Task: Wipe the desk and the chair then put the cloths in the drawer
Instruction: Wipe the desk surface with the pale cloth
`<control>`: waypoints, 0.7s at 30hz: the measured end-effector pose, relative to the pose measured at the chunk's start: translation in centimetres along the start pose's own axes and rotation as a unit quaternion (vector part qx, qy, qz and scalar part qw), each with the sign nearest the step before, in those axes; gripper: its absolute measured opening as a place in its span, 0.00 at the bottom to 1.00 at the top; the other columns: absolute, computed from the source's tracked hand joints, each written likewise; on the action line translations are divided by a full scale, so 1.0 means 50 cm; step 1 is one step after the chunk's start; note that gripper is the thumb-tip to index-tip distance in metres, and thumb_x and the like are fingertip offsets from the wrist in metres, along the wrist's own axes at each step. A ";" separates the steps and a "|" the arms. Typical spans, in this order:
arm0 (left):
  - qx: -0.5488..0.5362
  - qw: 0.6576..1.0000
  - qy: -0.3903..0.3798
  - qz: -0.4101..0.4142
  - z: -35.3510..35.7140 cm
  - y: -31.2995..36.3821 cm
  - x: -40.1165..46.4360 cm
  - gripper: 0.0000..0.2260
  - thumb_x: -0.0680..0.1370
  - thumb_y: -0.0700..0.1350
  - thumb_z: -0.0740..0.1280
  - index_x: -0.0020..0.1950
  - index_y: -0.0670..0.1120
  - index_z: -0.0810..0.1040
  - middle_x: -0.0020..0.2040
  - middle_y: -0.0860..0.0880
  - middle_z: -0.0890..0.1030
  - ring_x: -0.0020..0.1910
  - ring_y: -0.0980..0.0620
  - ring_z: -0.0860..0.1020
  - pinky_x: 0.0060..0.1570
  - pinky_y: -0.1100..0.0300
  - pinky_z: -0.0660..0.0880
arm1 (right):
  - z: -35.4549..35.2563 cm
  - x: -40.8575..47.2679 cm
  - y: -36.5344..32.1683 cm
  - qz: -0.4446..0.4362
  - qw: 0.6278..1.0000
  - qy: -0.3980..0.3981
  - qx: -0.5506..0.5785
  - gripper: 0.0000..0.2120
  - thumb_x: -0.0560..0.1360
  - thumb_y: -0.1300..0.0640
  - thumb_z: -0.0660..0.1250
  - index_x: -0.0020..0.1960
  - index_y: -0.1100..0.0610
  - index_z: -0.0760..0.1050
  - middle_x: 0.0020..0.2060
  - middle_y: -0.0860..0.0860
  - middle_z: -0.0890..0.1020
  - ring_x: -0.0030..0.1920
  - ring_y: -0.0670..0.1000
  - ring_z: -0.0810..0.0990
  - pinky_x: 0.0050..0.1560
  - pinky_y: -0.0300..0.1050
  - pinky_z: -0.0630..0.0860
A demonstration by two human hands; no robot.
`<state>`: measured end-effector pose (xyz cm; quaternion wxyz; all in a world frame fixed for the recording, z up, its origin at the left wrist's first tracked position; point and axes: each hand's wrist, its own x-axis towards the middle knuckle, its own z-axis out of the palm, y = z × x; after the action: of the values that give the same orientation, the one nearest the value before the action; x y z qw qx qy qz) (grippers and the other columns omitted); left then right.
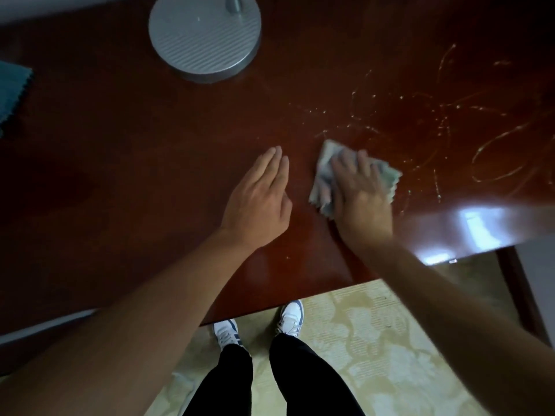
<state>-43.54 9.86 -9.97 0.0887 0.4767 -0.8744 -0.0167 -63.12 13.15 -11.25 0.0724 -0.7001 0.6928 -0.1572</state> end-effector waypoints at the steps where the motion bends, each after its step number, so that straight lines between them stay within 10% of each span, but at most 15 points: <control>1: -0.008 1.000 0.003 -0.009 0.005 -0.001 0.020 0.26 0.78 0.46 0.57 0.72 0.32 0.69 0.72 0.34 0.71 0.75 0.41 0.66 0.75 0.51 0.62 | 0.002 -0.024 -0.008 -0.035 0.999 -0.015 0.003 0.21 0.80 0.57 0.58 0.71 0.62 0.70 0.70 0.60 0.72 0.73 0.66 0.65 0.72 0.63 0.62; 11: -0.076 0.996 0.005 -0.042 0.041 0.002 0.052 0.24 0.81 0.49 0.59 0.75 0.40 0.69 0.76 0.43 0.68 0.77 0.47 0.64 0.74 0.52 0.62 | -0.014 0.196 0.106 0.074 0.997 0.016 0.001 0.21 0.84 0.54 0.53 0.73 0.61 0.68 0.72 0.60 0.70 0.74 0.66 0.62 0.73 0.63 0.59; 21: -0.078 0.996 0.008 -0.044 0.044 0.001 0.054 0.24 0.81 0.48 0.59 0.75 0.39 0.69 0.76 0.43 0.69 0.76 0.47 0.65 0.73 0.51 0.65 | -0.024 0.109 0.098 -0.040 0.998 -0.041 0.015 0.19 0.81 0.59 0.59 0.71 0.59 0.71 0.71 0.58 0.72 0.73 0.63 0.66 0.74 0.59 0.60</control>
<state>-45.37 7.52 -11.75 0.1315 0.5065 -0.8479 -0.0848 -68.19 7.74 -11.03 0.1050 -0.7318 0.6585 -0.1409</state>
